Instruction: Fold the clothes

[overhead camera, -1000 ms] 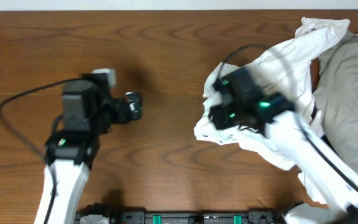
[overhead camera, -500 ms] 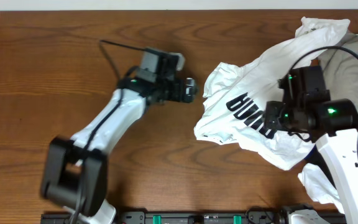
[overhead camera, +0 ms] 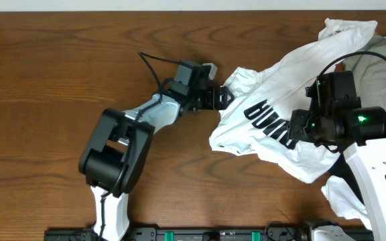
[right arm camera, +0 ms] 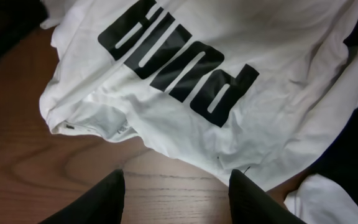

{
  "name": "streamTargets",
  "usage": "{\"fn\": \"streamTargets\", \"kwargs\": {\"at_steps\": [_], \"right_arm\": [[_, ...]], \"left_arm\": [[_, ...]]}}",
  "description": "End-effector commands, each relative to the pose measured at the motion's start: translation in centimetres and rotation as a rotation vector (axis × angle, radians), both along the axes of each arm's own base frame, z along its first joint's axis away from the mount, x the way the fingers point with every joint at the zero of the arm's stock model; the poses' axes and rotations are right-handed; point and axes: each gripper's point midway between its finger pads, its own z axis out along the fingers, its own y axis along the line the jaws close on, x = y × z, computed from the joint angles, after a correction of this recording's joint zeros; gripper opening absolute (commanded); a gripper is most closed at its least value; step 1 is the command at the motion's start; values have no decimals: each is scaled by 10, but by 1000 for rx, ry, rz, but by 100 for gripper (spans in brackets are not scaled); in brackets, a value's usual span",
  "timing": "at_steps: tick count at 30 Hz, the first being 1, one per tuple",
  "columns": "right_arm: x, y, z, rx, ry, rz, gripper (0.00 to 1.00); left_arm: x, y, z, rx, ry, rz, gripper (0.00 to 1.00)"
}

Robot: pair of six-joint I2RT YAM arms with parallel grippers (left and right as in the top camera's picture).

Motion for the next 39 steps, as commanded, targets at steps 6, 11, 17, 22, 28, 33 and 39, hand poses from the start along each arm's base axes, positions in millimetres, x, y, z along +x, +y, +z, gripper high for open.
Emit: {"fn": "streamTargets", "kwargs": {"at_steps": [6,11,17,22,28,33,39], "right_arm": [[-2,-3,2,-9,-9,10,52],[-2,-3,2,-10,-10,12,52],[-2,-3,2,-10,-7,12,52],[-2,-3,2,-11,-8,15,52],[-3,-3,2,-11,-4,15,52],[-3,-3,2,-11,-6,15,52],[-4,-3,2,-7,-2,16,52]], "left_arm": [[-2,-13,-8,-4,15,3,36],[1,-9,-7,-5,16,11,8],[21,22,20,-17,-13,83,6],[57,76,72,-31,-127,225,6],[104,186,120,66,-281,542,6],[130,257,140,89,-362,708,6],[149,320,175,109,-489,872,6]]}}
